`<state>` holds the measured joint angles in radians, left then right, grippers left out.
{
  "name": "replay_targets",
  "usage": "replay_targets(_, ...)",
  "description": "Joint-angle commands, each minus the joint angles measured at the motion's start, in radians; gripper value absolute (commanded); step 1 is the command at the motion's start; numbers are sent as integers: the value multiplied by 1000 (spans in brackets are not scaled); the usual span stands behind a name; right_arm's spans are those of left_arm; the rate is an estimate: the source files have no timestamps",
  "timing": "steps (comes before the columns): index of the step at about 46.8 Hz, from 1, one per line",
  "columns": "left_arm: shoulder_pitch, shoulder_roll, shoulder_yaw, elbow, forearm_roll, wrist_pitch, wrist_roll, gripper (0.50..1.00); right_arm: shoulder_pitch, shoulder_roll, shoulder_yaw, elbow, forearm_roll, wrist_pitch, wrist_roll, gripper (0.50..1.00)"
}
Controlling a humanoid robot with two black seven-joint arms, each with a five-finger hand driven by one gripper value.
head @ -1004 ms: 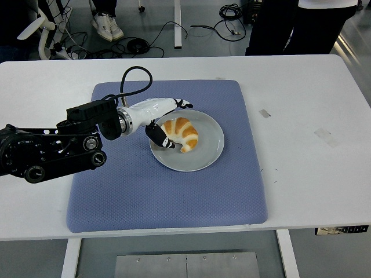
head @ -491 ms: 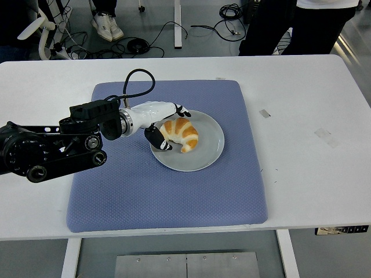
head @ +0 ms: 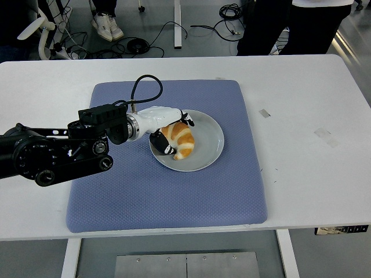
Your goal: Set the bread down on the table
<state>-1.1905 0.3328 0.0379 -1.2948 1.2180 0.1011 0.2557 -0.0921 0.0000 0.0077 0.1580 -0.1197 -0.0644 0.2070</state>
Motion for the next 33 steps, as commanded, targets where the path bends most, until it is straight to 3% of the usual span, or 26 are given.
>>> replay_targets(1, 2, -4, 2, 2, 0, 0, -3, 734, 0, 0, 0, 0, 0, 0, 0, 1000)
replay_targets(7, 2, -9, 14, 3, 0, 0, -10, 599, 0, 0, 0, 0, 0, 0, 0, 1000)
replay_targets(13, 2, -9, 14, 6, 0, 0, -12, 580, 0, 0, 0, 0, 0, 0, 0, 1000)
replay_targets(18, 2, -9, 14, 8, 0, -1, -19, 500, 0, 0, 0, 0, 0, 0, 0, 1000)
replay_targets(33, -6, 3, -3, 11, -14, -20, -26, 500, 0, 0, 0, 0, 0, 0, 0, 1000)
